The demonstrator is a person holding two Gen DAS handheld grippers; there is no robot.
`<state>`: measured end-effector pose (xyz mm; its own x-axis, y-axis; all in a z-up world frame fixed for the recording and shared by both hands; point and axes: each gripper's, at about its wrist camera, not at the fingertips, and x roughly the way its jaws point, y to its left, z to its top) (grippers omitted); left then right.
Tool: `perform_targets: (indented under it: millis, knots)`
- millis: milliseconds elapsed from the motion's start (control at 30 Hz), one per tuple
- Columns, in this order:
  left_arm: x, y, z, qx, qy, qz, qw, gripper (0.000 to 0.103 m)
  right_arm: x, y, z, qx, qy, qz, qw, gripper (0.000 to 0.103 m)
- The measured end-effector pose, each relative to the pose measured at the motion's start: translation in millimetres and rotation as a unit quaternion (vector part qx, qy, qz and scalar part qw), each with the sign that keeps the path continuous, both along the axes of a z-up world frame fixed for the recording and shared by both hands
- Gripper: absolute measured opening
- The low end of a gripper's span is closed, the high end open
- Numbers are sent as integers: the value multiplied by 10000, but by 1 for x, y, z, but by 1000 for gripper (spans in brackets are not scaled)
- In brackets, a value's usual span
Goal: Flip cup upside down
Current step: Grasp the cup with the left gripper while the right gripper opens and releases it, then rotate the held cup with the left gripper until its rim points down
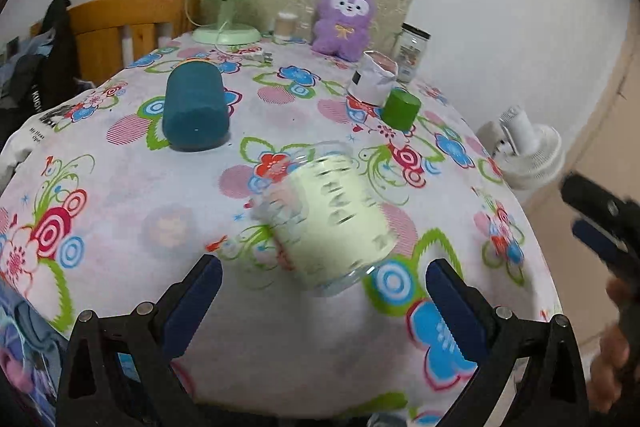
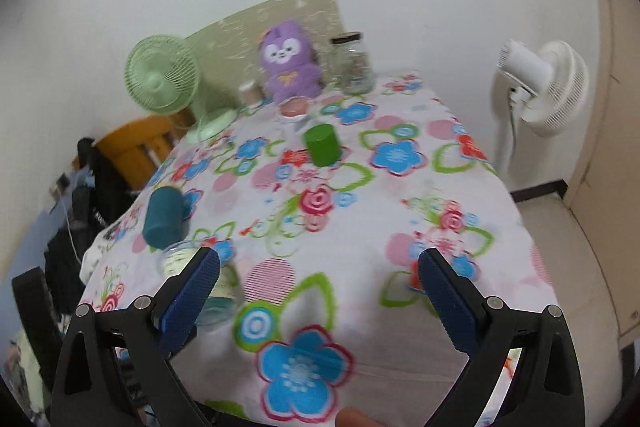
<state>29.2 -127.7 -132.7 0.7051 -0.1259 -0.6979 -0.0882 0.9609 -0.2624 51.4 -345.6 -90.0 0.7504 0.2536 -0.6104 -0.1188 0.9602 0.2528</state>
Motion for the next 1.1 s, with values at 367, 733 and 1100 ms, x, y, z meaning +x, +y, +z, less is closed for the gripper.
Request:
perform_targets:
  millis: [367,733,1100]
  knots:
    - [25,-17,-16,190,179,620,9977,103,-1,-16,-17,7,113,483,9988,100]
    - [33,-19,-27,291,301,993,9942,85,5,-6,-41,-189,524,1702,9838,100]
    - [31,-7,-18,371,176,979,9944,71,16,17,-66,-983,671,2388,9637,100]
